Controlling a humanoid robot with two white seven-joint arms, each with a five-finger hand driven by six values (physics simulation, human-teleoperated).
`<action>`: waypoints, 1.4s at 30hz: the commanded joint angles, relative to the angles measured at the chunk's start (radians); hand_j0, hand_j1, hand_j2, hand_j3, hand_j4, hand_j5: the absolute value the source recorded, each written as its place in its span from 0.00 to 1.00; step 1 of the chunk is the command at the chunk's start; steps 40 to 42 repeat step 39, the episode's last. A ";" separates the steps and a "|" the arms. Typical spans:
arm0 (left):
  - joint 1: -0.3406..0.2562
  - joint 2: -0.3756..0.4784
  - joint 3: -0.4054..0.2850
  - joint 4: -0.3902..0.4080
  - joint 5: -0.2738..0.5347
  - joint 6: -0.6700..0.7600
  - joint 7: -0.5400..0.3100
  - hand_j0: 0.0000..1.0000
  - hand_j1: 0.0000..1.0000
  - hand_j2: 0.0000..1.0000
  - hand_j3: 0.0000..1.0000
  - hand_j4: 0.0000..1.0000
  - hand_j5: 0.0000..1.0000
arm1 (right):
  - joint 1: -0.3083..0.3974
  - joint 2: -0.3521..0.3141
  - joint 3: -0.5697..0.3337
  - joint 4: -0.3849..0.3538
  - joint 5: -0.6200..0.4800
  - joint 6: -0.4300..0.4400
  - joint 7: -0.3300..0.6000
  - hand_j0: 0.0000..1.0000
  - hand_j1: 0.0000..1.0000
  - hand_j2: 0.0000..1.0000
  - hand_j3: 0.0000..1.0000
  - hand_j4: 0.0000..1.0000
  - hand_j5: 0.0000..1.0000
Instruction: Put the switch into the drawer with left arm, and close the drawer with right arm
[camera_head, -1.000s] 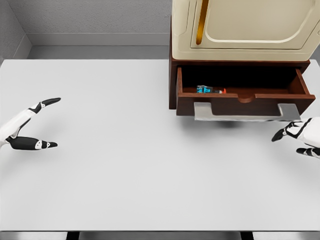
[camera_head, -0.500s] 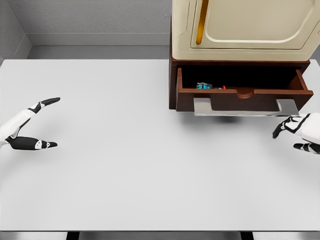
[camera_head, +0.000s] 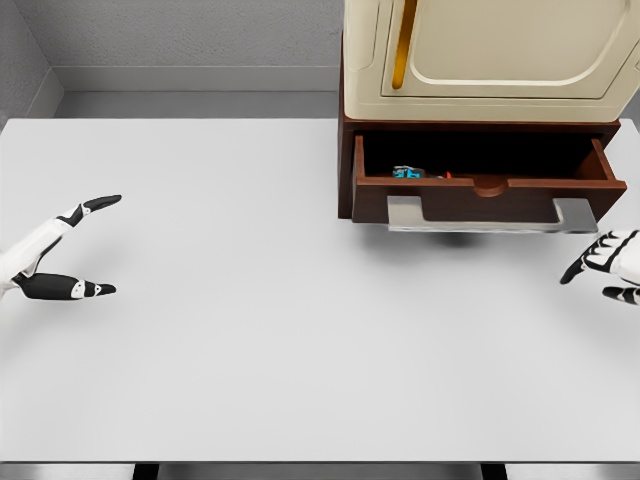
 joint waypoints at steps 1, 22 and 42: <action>0.000 0.000 0.000 -0.002 0.009 0.002 0.000 1.00 1.00 1.00 1.00 1.00 1.00 | 0.005 -0.018 -0.001 -0.002 0.002 0.001 -0.001 0.57 0.57 0.57 0.57 0.57 0.57; 0.000 0.000 0.000 -0.001 0.009 0.002 0.000 1.00 1.00 1.00 1.00 1.00 1.00 | -0.048 0.040 -0.010 -0.054 -0.010 0.001 -0.035 0.60 0.60 0.60 0.60 0.60 0.60; 0.002 -0.002 0.003 0.004 0.007 0.002 0.000 1.00 1.00 1.00 1.00 1.00 1.00 | -0.046 0.022 -0.006 -0.038 0.005 0.001 -0.030 0.67 0.67 0.67 0.67 0.67 0.67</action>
